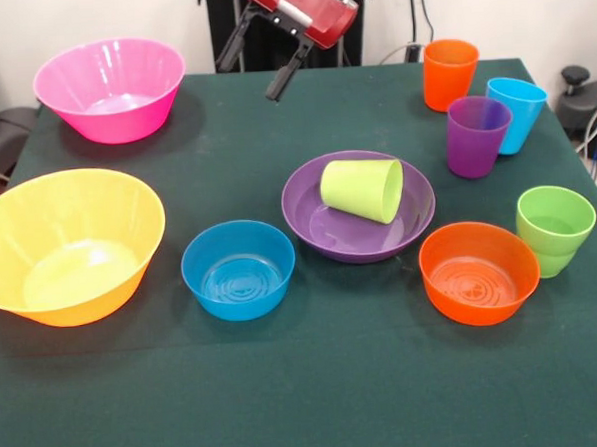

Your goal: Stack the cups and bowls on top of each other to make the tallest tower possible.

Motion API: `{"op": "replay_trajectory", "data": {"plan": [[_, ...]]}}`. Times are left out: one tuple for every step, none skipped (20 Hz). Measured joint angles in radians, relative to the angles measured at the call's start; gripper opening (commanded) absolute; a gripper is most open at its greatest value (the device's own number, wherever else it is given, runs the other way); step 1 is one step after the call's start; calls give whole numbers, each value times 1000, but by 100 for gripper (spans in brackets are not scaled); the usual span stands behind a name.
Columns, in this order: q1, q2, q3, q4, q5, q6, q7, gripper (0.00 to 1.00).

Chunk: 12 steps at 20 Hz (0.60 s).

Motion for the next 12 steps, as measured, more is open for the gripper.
{"op": "replay_trajectory", "data": {"plan": [[0,5,0,0,0,0,0,100],[0,7,0,0,0,0,0,100],[0,9,0,0,0,0,0,100],[0,10,0,0,0,-1,0,100],[0,11,0,0,0,-5,0,100],[0,11,0,0,0,-10,0,100],[1,10,0,0,-1,-20,0,100],[2,9,0,0,0,-34,0,100],[2,9,0,0,-1,-43,0,100],[4,9,0,0,-1,-50,0,100],[5,9,0,0,-1,-55,0,100],[6,9,0,0,-1,-62,0,100]]}}
